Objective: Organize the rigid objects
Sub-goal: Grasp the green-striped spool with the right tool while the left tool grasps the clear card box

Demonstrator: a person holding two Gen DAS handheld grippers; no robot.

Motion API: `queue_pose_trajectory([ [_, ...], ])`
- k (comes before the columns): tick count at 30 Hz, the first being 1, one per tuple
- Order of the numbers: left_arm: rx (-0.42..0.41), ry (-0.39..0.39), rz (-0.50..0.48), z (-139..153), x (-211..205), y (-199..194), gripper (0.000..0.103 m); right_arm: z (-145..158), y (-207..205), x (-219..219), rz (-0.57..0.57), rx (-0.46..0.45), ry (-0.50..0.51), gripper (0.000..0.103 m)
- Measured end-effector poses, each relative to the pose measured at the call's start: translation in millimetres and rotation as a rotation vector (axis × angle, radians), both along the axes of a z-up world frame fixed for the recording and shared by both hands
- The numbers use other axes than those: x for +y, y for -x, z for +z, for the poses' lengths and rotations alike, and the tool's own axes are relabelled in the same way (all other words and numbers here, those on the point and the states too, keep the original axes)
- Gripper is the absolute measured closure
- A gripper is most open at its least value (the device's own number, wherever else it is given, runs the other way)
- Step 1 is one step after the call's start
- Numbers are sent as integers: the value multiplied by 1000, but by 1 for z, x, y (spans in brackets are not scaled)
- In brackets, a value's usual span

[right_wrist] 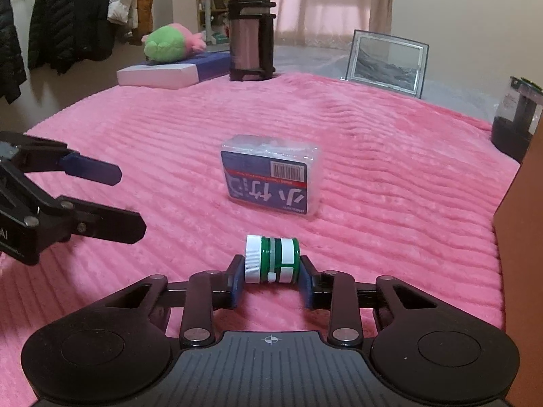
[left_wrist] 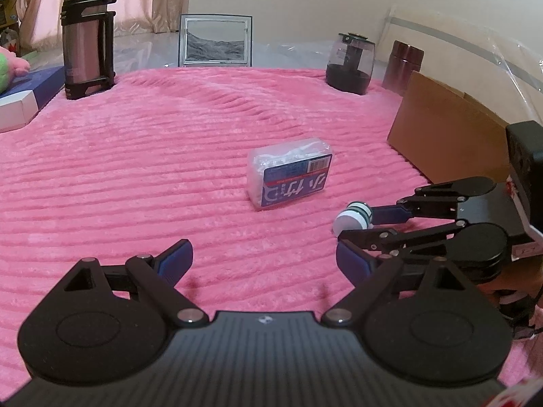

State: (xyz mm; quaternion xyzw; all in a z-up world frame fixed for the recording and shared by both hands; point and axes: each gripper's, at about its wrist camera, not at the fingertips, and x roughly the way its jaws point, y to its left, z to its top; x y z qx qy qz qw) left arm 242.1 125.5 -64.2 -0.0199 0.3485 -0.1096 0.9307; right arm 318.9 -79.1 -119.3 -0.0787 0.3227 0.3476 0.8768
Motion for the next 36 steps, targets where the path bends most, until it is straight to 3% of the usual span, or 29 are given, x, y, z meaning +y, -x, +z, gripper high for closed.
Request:
queue_pose_trajectory([
  [4,-4,7,13,1,-2,-5,14,8,2,-3,-63,1,-10,75],
  [9,-5,29,69,2,-11,-26,14,19,0,-16,-221,-25,-3,75],
  [16,-31,76,138,-4,-41,-63,8,20,-6,-28,-290,-30,8,75],
  [24,-79,47,205,-14,-69,-89,7,17,-4,-37,-319,-42,9,75],
  [28,-85,20,253,-20,-73,-97,12,13,-5,-40,-319,-35,9,75],
  [36,-86,-15,263,-21,-74,-85,18,9,2,-42,-308,-32,8,75],
])
